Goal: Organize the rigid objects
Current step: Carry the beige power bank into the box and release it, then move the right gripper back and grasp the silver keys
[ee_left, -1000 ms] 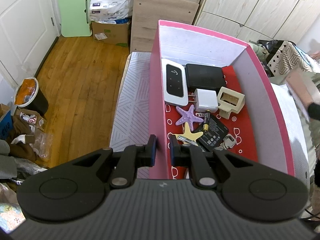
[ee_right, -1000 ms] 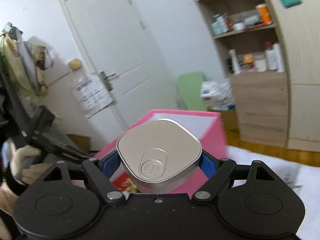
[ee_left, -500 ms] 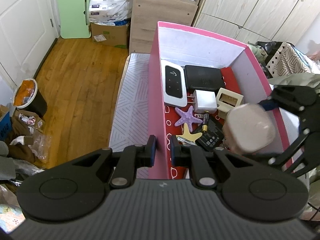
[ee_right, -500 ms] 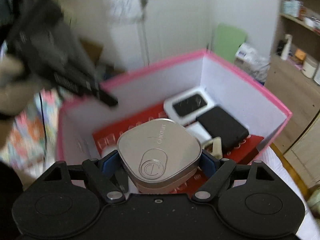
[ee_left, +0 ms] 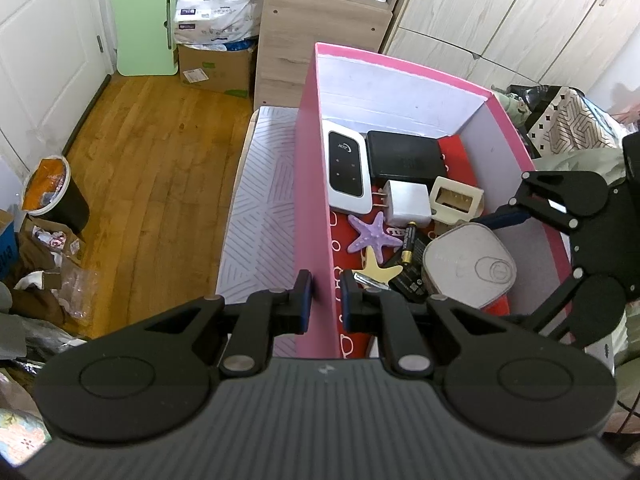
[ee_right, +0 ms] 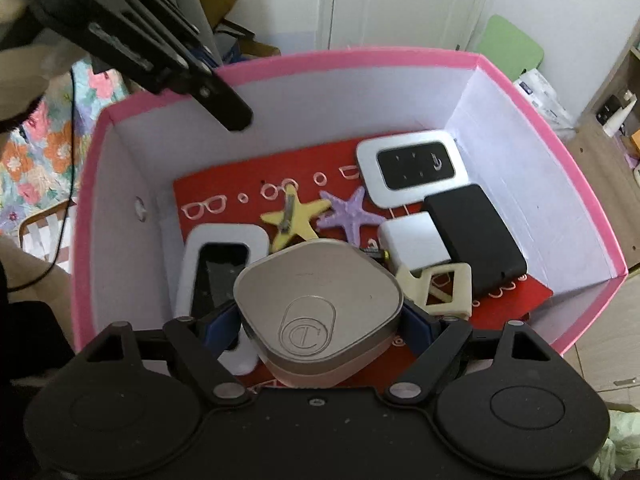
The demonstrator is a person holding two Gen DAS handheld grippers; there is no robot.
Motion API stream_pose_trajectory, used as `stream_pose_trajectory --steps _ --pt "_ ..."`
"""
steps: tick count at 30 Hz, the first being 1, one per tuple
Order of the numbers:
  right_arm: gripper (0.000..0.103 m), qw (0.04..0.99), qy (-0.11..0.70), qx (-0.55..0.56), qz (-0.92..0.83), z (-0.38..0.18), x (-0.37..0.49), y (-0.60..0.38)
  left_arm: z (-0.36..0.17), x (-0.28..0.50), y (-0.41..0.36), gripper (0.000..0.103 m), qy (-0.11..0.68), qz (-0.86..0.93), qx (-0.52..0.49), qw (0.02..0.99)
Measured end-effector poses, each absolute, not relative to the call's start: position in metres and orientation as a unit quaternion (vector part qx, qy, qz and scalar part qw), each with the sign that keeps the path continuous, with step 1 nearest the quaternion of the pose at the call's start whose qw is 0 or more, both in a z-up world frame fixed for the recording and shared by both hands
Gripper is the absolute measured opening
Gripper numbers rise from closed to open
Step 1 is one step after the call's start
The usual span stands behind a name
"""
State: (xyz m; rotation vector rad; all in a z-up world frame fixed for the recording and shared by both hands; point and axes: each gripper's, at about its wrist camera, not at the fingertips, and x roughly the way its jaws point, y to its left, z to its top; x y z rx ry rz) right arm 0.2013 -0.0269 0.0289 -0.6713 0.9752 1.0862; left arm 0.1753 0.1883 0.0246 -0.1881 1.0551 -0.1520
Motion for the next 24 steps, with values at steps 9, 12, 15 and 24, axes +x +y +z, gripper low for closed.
stream_pose_trajectory --steps 9,12,15,24 --pt "0.087 0.788 0.336 -0.196 0.477 0.086 0.199 -0.097 0.024 0.176 0.190 0.012 0.500 -0.079 -0.086 0.858" --pt "0.088 0.829 0.280 -0.174 0.451 0.096 0.193 -0.131 0.023 0.175 0.191 0.012 0.499 -0.080 -0.089 0.858" --pt "0.088 0.852 0.271 -0.157 0.419 0.092 0.193 -0.160 0.023 0.175 0.192 0.012 0.500 -0.078 -0.092 0.858" --pt "0.075 0.880 0.359 -0.078 0.302 0.027 0.207 -0.223 0.023 0.176 0.192 0.014 0.500 -0.078 -0.090 0.858"
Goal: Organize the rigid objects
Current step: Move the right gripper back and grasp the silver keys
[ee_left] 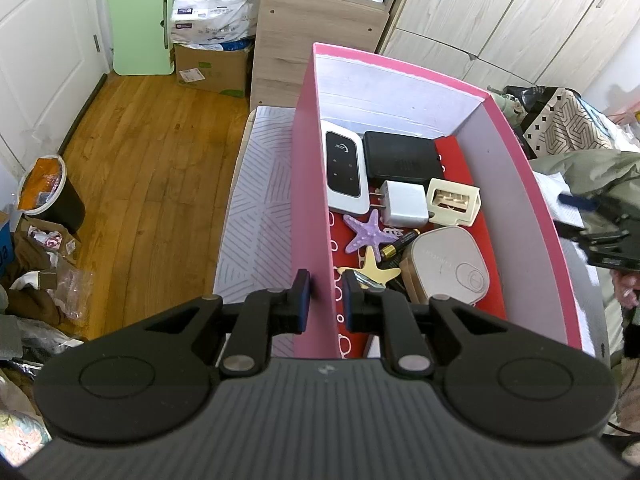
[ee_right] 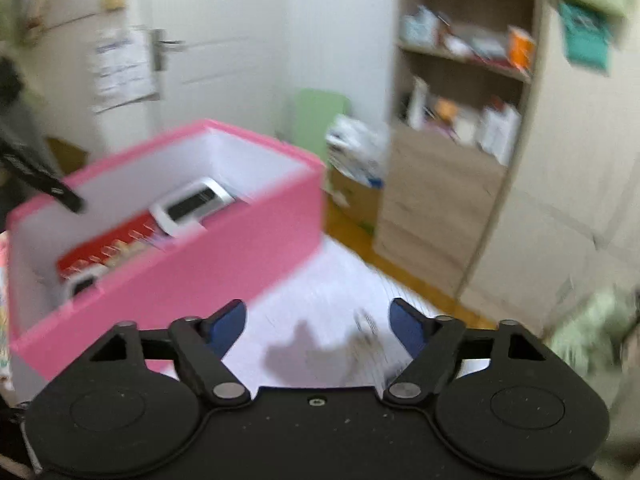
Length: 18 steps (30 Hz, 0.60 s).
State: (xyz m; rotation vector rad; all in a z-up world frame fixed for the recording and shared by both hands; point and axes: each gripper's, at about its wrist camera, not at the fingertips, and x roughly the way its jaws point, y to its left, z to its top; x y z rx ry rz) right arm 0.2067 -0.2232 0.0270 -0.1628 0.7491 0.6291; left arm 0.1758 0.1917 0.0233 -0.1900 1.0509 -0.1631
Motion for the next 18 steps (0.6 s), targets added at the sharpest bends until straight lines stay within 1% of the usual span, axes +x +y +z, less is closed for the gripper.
stream_pose_trajectory --steps 1,4,6,7,9,14,15,16,17,18 --pt "0.070 0.878 0.374 -0.066 0.290 0.017 0.210 -0.226 0.023 0.176 0.191 0.014 0.501 -0.077 -0.089 0.858" --pt "0.069 0.876 0.396 -0.050 0.272 -0.004 0.214 -0.226 0.023 0.176 0.192 0.014 0.502 -0.078 -0.092 0.856" --pt "0.069 0.878 0.394 -0.034 0.269 -0.011 0.217 -0.226 0.023 0.178 0.194 0.014 0.505 -0.080 -0.097 0.854" --pt "0.067 0.883 0.390 -0.031 0.258 -0.013 0.218 -0.225 0.022 0.178 0.195 0.014 0.507 -0.081 -0.097 0.853" --pt "0.068 0.896 0.381 -0.044 0.225 -0.015 0.223 -0.219 0.022 0.179 0.194 0.014 0.510 -0.081 -0.092 0.851" --pt "0.066 0.897 0.375 -0.063 0.226 -0.025 0.242 -0.209 0.023 0.180 0.190 0.014 0.509 -0.081 -0.084 0.853" --pt "0.063 0.896 0.377 -0.068 0.223 -0.027 0.246 -0.208 0.023 0.180 0.189 0.014 0.510 -0.081 -0.085 0.852" --pt "0.056 0.896 0.379 -0.072 0.220 -0.030 0.249 -0.207 0.023 0.181 0.190 0.014 0.510 -0.082 -0.089 0.851" --pt "0.053 0.899 0.371 -0.070 0.222 -0.032 0.250 -0.206 0.022 0.181 0.190 0.014 0.511 -0.082 -0.092 0.851" --pt "0.043 0.900 0.368 -0.067 0.223 -0.033 0.250 -0.205 0.023 0.181 0.190 0.014 0.511 -0.082 -0.092 0.851"
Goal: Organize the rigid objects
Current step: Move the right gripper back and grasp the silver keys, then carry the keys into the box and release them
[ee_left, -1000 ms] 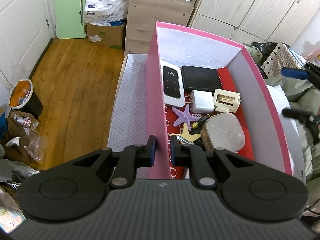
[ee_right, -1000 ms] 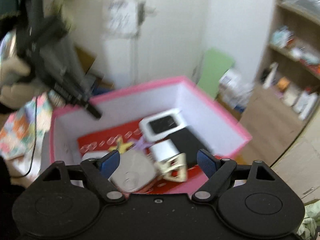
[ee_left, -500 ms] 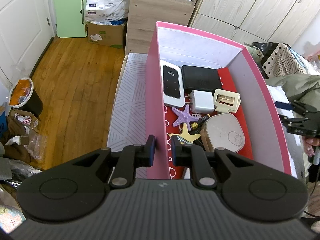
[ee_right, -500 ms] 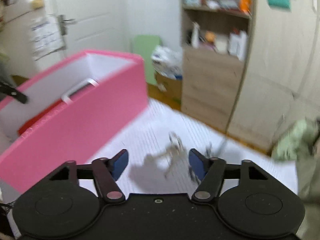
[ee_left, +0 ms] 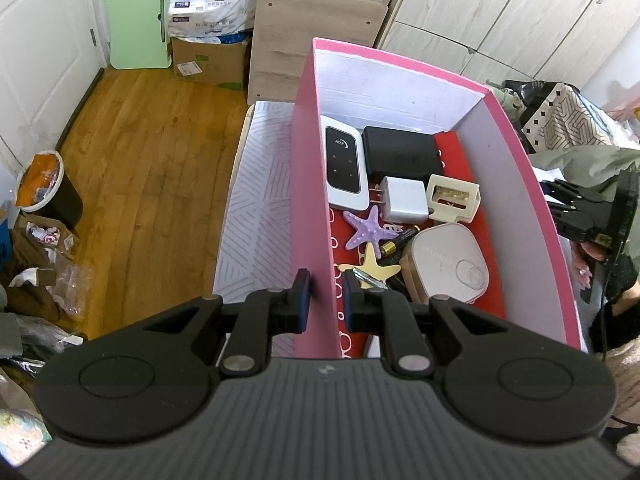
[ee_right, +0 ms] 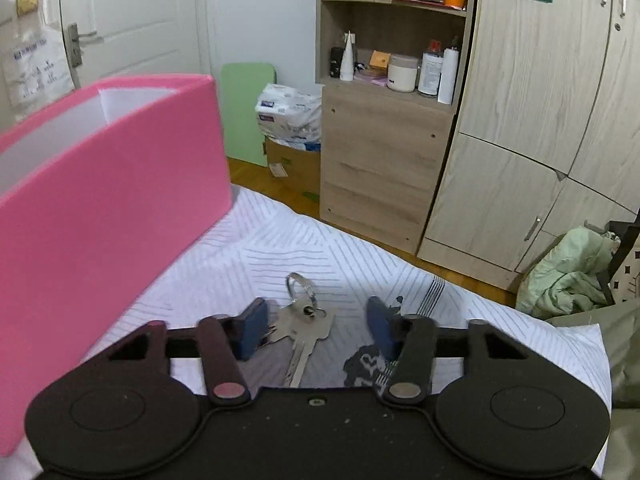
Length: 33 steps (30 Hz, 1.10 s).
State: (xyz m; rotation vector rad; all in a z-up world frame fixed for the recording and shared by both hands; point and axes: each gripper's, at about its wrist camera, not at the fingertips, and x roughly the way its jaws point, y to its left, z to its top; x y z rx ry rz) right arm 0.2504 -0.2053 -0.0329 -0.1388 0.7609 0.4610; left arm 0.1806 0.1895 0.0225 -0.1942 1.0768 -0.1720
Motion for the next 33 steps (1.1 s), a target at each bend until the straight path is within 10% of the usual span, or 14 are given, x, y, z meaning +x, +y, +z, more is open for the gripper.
stream_pose_trajectory --steps 4,33 --pt "0.006 0.903 0.355 -0.045 0.236 -0.030 0.248 -0.204 0.023 0.180 0.190 0.014 0.510 -0.082 -0.092 0.851" --pt "0.006 0.829 0.292 0.190 0.437 0.094 0.188 -0.153 0.024 0.176 0.185 0.014 0.502 -0.081 -0.074 0.858"
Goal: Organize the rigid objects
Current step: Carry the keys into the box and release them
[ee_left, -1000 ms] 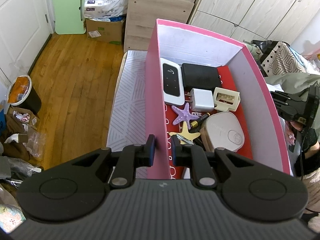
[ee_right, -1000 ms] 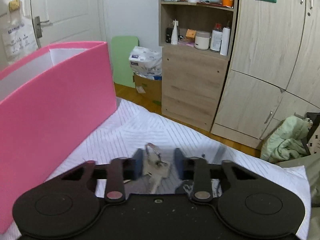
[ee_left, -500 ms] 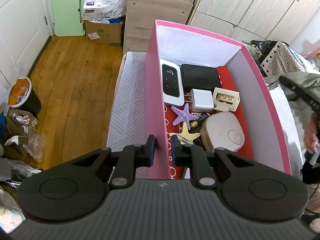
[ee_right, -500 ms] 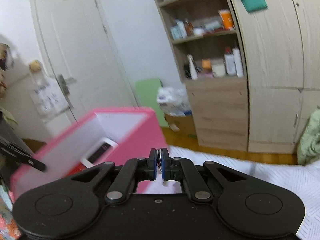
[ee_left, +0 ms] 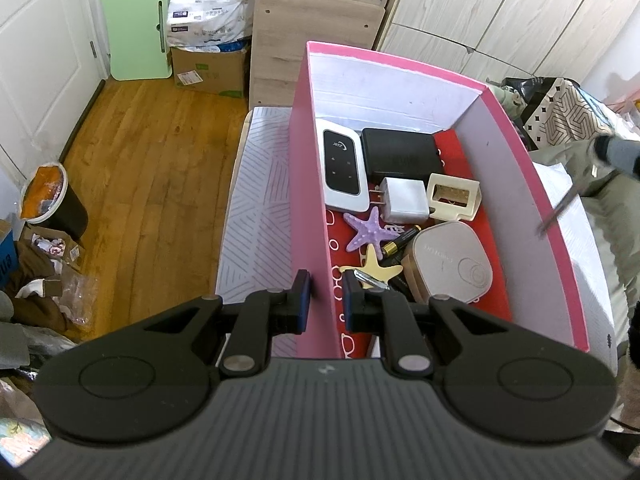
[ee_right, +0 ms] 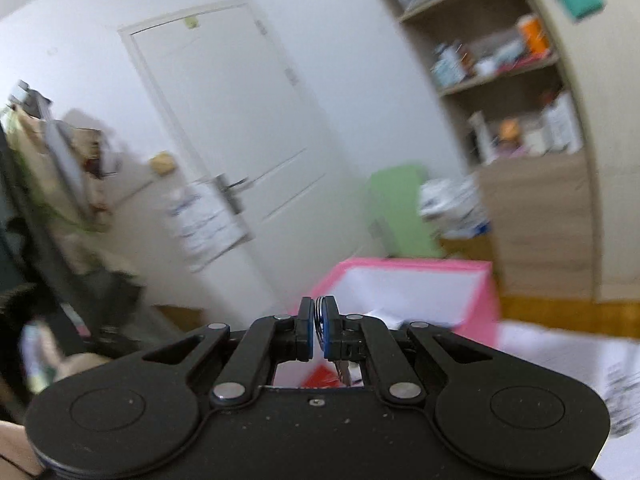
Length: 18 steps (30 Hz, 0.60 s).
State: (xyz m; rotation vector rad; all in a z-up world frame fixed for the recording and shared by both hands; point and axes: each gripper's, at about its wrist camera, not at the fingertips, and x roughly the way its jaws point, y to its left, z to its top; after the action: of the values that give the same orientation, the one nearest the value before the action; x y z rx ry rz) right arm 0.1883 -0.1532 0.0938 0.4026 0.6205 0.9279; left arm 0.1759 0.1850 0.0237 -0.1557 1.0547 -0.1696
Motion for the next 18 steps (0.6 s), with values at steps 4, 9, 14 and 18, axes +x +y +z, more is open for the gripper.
stream_pose_trajectory --steps 4,9,14,18 --pt "0.006 0.780 0.353 0.207 0.474 0.085 0.197 -0.121 0.023 0.175 0.186 0.014 0.499 -0.080 -0.078 0.859" --pt "0.007 0.719 0.446 0.210 0.490 0.061 0.206 -0.077 0.022 0.173 0.188 0.014 0.495 -0.081 -0.080 0.862" --pt "0.007 0.720 0.492 0.167 0.461 0.036 0.214 -0.038 0.022 0.173 0.190 0.014 0.496 -0.081 -0.083 0.861" --pt "0.007 0.732 0.490 0.144 0.452 0.031 0.223 -0.017 0.023 0.173 0.190 0.014 0.494 -0.082 -0.084 0.862"
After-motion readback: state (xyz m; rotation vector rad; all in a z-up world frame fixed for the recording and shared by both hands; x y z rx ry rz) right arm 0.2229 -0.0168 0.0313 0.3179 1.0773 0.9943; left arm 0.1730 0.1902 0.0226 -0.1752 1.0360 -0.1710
